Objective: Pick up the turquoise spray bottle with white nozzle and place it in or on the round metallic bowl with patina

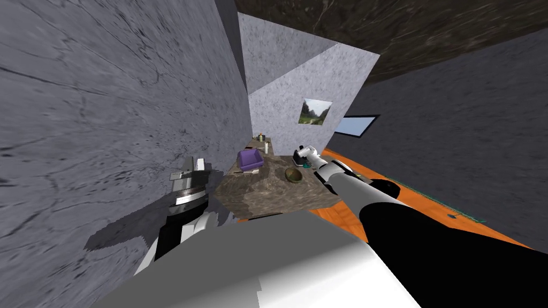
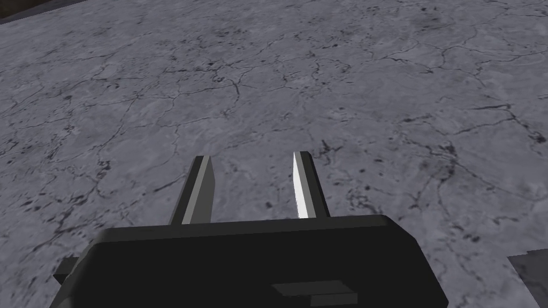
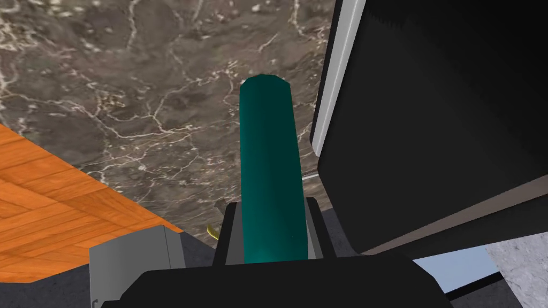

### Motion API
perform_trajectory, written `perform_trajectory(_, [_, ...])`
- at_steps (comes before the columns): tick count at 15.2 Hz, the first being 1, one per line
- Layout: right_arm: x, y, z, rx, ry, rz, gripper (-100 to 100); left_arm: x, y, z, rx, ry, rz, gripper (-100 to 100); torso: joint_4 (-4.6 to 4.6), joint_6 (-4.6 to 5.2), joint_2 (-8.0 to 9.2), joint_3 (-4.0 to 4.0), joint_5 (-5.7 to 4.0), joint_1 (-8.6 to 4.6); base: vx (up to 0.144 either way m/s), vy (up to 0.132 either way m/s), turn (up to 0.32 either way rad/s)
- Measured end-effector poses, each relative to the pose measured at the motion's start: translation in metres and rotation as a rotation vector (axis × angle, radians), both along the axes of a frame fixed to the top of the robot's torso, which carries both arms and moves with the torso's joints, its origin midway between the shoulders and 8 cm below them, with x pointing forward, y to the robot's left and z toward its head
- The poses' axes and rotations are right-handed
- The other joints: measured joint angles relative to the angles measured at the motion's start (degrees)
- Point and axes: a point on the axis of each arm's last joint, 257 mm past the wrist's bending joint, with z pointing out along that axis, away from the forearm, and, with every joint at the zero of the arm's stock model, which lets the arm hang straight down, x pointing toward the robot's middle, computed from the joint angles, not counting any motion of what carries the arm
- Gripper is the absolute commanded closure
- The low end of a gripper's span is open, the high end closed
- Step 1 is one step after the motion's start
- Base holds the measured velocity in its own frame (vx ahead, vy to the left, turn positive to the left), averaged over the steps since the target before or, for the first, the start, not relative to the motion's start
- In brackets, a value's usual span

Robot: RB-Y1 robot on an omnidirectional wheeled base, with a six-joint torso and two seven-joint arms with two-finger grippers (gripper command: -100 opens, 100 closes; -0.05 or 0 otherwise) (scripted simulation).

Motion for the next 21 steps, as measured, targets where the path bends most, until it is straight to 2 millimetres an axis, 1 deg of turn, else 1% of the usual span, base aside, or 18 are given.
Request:
perform_trajectory(2, [0.008,0.017,0.012,0.012,-0.020,0.004,100,0.000,0.000,0.000,0.000,0.000,0.000,0,0.03,-0.05,0.05,0.04,0.01,0.04,-0.009,-0.022,0.072])
perform_trajectory(3, [0.010,0.020,0.014,0.016,-0.023,0.006,100,0.000,0.000,0.000,0.000,0.000,0.000,0,0.01,0.02,0.07,0.04,0.00,0.02,-0.009,-0.018,0.055])
perform_trajectory(6, [0.021,0.039,0.030,0.028,-0.047,0.013,100,0.000,0.000,0.000,0.000,0.000,0.000,0,0.01,-0.09,0.06,0.04,0.03,0.05,-0.011,-0.024,0.094])
perform_trajectory(11, [0.029,0.064,0.043,0.050,-0.063,0.020,100,0.000,0.000,0.000,0.000,0.000,0.000,0,-0.13,-0.02,0.00,-0.07,-0.02,0.00,-0.009,-0.017,0.066])
perform_trajectory(13, [0.033,0.074,0.052,0.058,-0.070,0.022,100,0.000,0.000,0.000,0.000,0.000,0.000,0,-0.14,-0.08,-0.05,-0.10,-0.01,0.01,-0.011,-0.027,0.094])
perform_trajectory(14, [0.036,0.083,0.059,0.061,-0.077,0.024,100,0.000,0.000,0.000,0.000,0.000,0.000,0,-0.13,-0.13,-0.06,-0.09,0.01,0.02,-0.013,-0.033,0.108])
perform_trajectory(18, [0.039,0.105,0.071,0.075,-0.080,0.027,100,0.000,0.000,0.000,0.000,0.000,0.000,0,-0.21,-0.05,-0.09,-0.15,-0.02,0.01,-0.009,-0.019,0.072])
perform_trajectory(21, [0.038,0.116,0.076,0.083,-0.076,0.029,100,0.000,0.000,0.000,0.000,0.000,0.000,0,-0.24,-0.02,-0.11,-0.18,-0.01,-0.01,-0.010,-0.019,0.070])
